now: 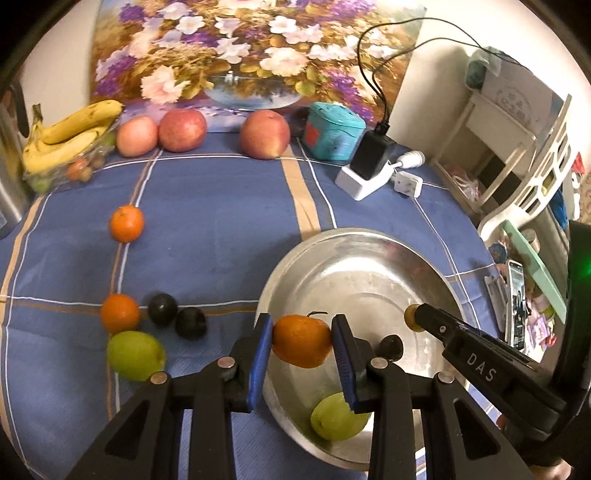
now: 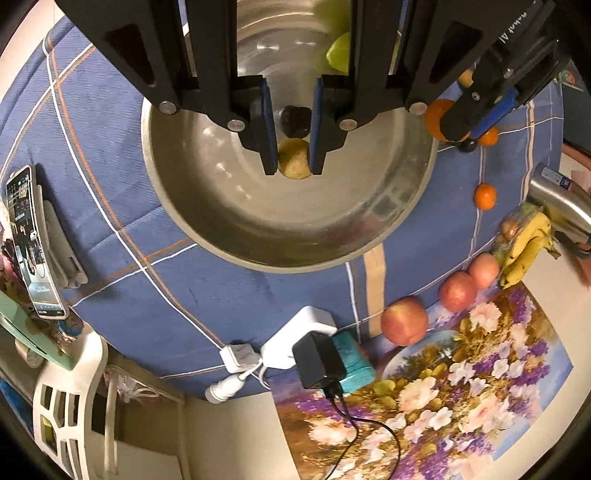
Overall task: Organize fruits
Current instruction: 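Carry both fruits over the steel bowl and open the left tool to drop the tangerine, then open the right tool to drop the yellow fruit while the left tool withdraws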
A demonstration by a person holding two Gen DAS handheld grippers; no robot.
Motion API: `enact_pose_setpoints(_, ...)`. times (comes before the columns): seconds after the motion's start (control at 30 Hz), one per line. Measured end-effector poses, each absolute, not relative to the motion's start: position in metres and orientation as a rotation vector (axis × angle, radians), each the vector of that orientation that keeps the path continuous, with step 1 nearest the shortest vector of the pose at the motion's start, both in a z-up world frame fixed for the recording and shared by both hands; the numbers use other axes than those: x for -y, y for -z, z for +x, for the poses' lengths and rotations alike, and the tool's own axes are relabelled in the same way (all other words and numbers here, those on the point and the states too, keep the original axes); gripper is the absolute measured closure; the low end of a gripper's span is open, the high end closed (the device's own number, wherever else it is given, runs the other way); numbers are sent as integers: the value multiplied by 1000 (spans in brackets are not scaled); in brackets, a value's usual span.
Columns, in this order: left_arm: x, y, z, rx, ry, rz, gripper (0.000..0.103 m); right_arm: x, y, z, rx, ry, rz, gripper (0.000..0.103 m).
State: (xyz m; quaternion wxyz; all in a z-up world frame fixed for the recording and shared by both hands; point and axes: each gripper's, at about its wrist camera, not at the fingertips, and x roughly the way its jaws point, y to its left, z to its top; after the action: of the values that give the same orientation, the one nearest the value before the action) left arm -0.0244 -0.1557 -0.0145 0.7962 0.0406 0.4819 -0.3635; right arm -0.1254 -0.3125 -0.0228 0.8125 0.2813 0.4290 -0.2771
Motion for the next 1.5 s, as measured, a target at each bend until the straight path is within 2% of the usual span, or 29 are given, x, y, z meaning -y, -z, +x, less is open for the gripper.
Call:
enact_pose_setpoints(0.87, 163, 28, -23, -1066, 786, 110, 65, 318, 37, -125, -952, 630, 619, 85)
enact_pose_setpoints(0.97, 162, 26, -23, -1062, 791, 106, 58, 318, 37, -125, -951, 631, 623, 85)
enact_pose_setpoints(1.23, 162, 23, -25, -1049, 775, 138, 57, 318, 37, -124, -956, 632, 610, 84)
enact_pose_setpoints(1.3, 161, 22, -24, -1047, 764, 141, 52, 317, 37, -124, -957, 632, 608, 82)
enact_pose_setpoints(1.5, 155, 20, -20, -1037, 715, 157, 48, 316, 37, -122, -962, 624, 591, 79)
